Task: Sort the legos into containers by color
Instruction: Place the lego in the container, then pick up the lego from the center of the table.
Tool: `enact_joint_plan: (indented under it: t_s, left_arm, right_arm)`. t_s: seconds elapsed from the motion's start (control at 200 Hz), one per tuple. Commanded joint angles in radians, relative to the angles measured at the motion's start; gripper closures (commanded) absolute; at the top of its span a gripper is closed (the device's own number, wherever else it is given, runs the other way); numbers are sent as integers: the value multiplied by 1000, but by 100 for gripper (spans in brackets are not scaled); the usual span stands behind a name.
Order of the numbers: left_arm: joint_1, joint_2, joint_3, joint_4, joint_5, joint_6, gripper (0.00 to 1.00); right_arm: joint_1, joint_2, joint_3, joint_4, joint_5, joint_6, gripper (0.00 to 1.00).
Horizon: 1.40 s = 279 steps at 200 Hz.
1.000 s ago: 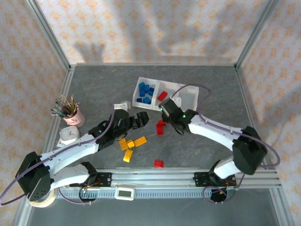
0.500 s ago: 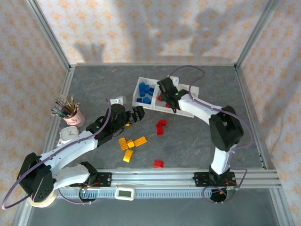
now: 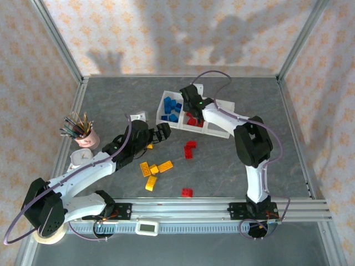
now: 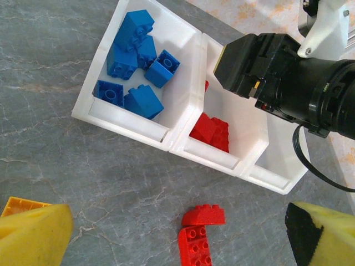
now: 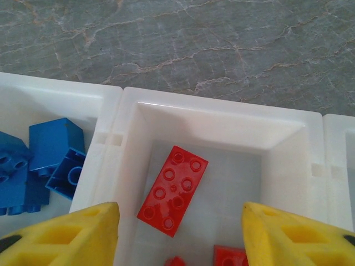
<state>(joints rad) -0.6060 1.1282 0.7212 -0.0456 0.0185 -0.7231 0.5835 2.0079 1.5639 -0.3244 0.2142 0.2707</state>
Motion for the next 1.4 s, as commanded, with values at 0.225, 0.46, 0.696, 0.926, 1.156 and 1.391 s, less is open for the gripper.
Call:
enact_joint_plan:
  t_s: [0.225, 0.46, 0.696, 0.926, 1.156, 1.391]
  left_arm:
    - [8, -40, 9, -30, 36, 18, 1]
    - [8, -108, -56, -56, 42, -1, 1]
    - [8, -154, -123, -53, 64, -36, 1]
    - [8, -171, -168, -46, 57, -66, 1]
    - [8, -182, -197, -29, 47, -81, 1]
    - [8, -184, -195, -37, 41, -76, 1]
  right_arm:
    - [81, -330, -256, -16, -36, 10, 32]
    - [192, -480, -468, -31, -2, 107, 27]
    - [303, -518, -627, -14, 5, 201, 21]
    - [377, -463, -708, 76, -53, 265, 17]
    - [380, -353, -670, 96, -8, 249, 21]
    - [379, -286, -631, 103, 22, 217, 35]
